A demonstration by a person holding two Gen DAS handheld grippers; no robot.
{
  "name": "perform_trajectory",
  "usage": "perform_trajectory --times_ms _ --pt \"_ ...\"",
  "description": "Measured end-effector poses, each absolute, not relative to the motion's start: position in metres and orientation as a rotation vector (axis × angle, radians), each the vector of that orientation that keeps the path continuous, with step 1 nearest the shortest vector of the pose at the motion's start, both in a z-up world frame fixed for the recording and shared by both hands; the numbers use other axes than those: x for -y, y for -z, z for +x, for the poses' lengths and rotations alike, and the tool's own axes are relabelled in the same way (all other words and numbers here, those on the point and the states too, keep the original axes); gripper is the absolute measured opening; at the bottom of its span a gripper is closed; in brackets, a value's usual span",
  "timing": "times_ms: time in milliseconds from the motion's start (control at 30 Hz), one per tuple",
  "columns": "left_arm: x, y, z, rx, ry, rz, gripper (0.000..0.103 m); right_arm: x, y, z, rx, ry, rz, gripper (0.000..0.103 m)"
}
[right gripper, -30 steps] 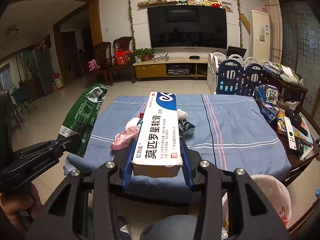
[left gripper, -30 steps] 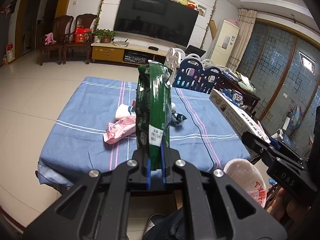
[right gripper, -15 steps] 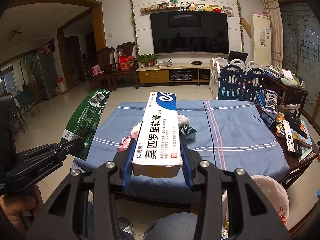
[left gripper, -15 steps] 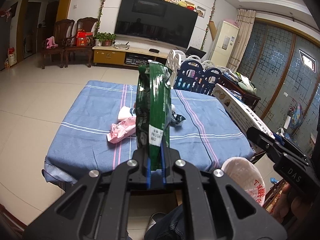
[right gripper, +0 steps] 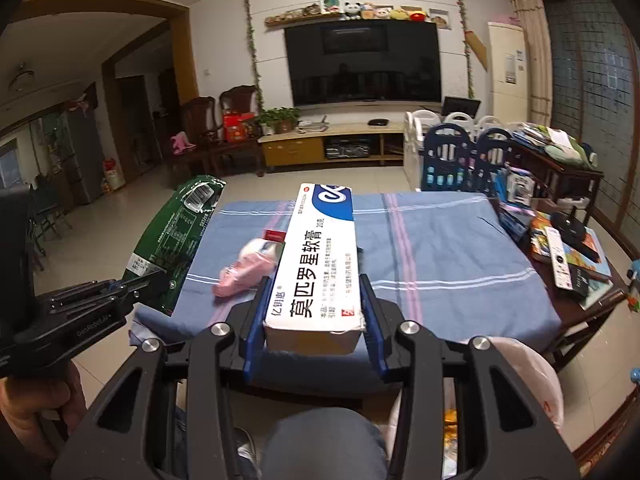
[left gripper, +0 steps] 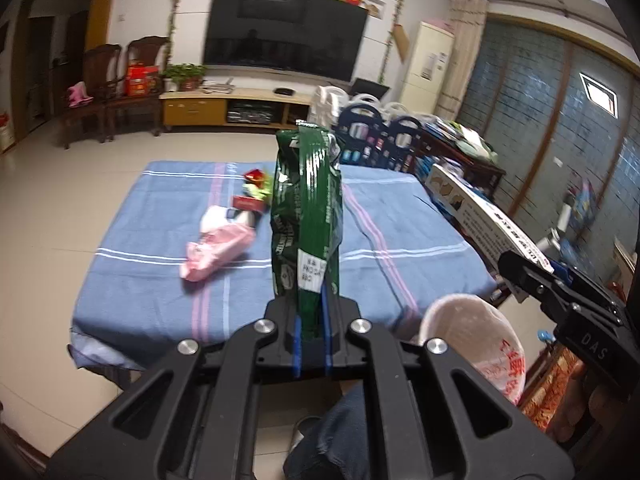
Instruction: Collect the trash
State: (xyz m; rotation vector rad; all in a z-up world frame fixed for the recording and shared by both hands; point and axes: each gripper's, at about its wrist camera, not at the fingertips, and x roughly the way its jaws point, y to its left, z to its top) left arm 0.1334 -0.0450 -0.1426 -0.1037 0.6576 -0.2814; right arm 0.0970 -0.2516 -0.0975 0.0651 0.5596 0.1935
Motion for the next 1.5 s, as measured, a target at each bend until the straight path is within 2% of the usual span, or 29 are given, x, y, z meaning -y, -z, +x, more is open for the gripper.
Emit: perform_trajectory --times_ms 400,467,567,733,767,833,867,900,967,1067,1200,1500 --pt "0.186 0.171 0.133 -0.769 0.609 0.041 0.009 0.376 0.141 0.051 -0.661 0.054 0.113 0.043" --pt "0.210 0.176 0.131 -0.788 0.656 0.067 0.009 0.386 0.149 0.050 -0.695 0.072 0.114 0.048" --pt "0.241 0.185 0.128 -0.812 0.702 0.116 0.009 0.398 0.151 0.045 -0.683 0.125 0.114 0.068" --pt "0.277 0.198 0.126 -0.843 0.753 0.170 0.009 0.424 0.133 0.028 -0.575 0.197 0.191 0.070" --pt "0.283 0.200 0.126 -0.850 0.762 0.181 0.013 0.427 0.128 0.027 -0.558 0.203 0.204 0.071" --pt "0.290 0.201 0.127 -0.846 0.753 0.203 0.036 0.431 0.122 0.026 -0.539 0.207 0.216 0.071" --pt "0.291 0.200 0.126 -0.829 0.736 0.206 0.061 0.431 0.120 0.027 -0.534 0.204 0.221 0.071" --pt "0.290 0.197 0.123 -0.799 0.708 0.200 0.076 0.433 0.118 0.029 -0.531 0.201 0.223 0.071" --pt "0.284 0.193 0.120 -0.768 0.675 0.182 0.080 0.431 0.117 0.029 -0.531 0.189 0.221 0.071" --pt "0.257 0.186 0.124 -0.771 0.638 0.144 0.080 0.420 0.119 0.032 -0.542 0.159 0.218 0.071" --pt "0.196 0.174 0.127 -0.735 0.510 0.084 0.086 0.397 0.123 0.040 -0.569 0.097 0.206 0.071" --pt "0.045 0.148 0.111 -0.665 0.125 -0.033 0.090 0.313 0.121 0.060 -0.585 -0.118 0.119 0.071"
